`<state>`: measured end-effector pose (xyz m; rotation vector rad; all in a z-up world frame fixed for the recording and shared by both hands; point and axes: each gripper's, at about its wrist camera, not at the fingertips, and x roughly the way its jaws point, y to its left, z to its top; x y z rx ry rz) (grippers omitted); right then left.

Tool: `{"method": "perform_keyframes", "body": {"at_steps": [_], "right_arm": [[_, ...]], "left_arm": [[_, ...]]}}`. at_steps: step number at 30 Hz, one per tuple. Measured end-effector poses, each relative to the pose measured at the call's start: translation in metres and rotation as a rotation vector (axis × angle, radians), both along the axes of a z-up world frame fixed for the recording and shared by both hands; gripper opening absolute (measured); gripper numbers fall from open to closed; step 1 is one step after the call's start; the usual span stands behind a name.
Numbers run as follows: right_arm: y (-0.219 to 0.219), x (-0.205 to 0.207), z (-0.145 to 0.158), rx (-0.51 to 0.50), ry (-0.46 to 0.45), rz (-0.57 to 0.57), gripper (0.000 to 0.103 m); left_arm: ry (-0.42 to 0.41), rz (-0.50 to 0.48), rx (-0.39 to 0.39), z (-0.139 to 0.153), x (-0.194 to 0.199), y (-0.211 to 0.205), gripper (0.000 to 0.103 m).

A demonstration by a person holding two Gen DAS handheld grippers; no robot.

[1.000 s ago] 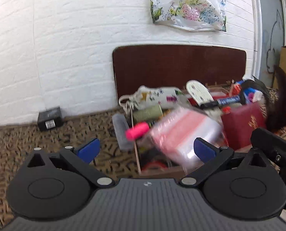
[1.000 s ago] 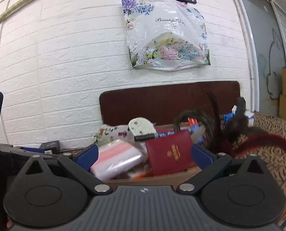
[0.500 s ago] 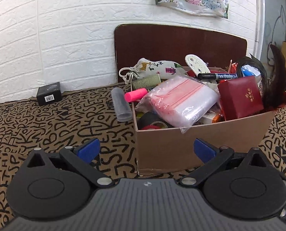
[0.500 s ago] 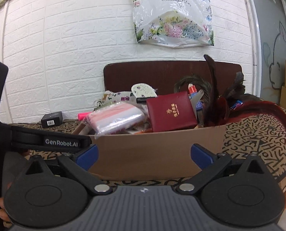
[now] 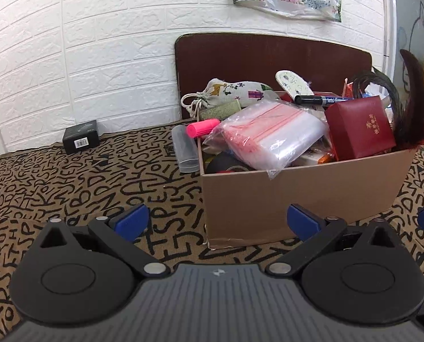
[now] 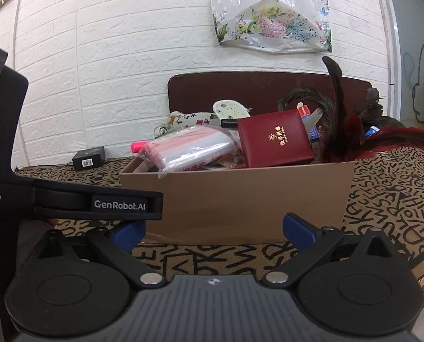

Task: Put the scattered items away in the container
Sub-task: 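Withdraw both grippers from the cardboard box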

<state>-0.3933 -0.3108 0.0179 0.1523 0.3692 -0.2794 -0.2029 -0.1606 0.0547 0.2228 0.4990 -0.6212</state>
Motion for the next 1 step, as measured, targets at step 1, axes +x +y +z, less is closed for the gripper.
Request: {"method": "perform_keyframes", "body": {"at_steps": [1], "right_arm": [[0.0007,0.0003,-0.0005,0.003,0.005,0.001,0.103]], "left_arm": [[0.003,0.008,0.003,-0.0008,-0.0001,0.0006,0.103]]}}
